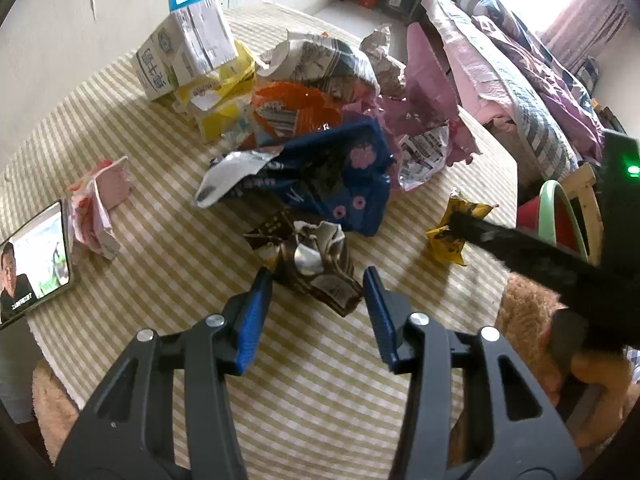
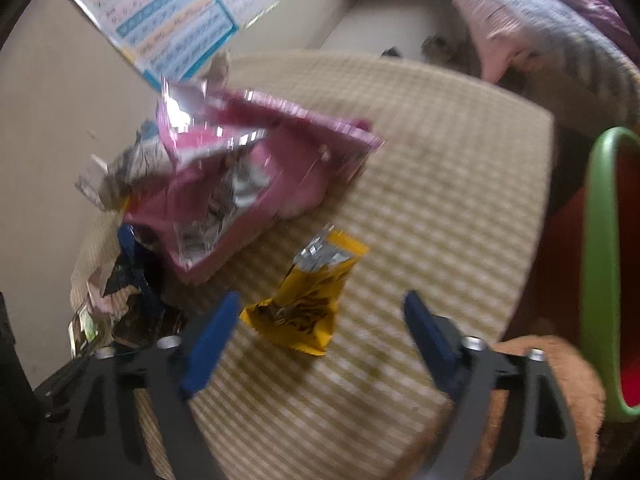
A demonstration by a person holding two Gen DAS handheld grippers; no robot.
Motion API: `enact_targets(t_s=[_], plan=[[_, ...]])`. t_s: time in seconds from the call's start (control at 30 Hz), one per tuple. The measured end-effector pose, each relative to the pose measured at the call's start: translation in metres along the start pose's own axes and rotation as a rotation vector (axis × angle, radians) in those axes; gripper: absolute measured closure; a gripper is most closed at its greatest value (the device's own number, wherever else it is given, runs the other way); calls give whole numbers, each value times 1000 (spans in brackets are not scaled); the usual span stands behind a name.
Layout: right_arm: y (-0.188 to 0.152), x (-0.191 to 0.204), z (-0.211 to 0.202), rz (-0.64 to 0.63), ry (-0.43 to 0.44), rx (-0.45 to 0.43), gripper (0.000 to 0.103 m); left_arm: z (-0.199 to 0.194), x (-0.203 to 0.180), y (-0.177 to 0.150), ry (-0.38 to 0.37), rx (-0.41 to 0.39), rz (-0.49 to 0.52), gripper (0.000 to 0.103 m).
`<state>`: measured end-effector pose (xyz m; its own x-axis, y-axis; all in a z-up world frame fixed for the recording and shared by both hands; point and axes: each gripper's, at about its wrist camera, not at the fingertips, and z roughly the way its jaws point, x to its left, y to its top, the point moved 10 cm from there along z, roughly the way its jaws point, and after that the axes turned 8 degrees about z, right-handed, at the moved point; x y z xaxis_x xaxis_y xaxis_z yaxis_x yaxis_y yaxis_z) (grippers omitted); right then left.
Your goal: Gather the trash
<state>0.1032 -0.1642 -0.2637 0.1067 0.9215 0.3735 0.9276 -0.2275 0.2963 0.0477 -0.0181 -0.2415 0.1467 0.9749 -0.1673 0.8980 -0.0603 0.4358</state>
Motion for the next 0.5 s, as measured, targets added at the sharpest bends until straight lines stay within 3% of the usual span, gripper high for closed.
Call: enact_targets(t_s=[0.07,0.1,0.23,0.27,0.3,0.4,0.5], plan=[[-4,1,6,-6,2,28,60,0,1,0,4,1,3,58],[-3,0,3,-15,-7,14,63,1,0,2,6,3,2,58],[-4,3,-11,-30,30,-1,64,-3,0,2,1,3,-12,58],[-5,3,-14,-37,29,-6,64,-6,-3,3,-1,-3,-8,63],[-5,3,-20,-45,32,-13,64,-10,-5,4,-4,-7,-1,78],[-8,0,-37,-39,45,-40,64,-21,-11,9,-14,-27,12,80],[-4,-5,-56,-31,53,-85,64,-26,-22,12,-27,-39,43,89]])
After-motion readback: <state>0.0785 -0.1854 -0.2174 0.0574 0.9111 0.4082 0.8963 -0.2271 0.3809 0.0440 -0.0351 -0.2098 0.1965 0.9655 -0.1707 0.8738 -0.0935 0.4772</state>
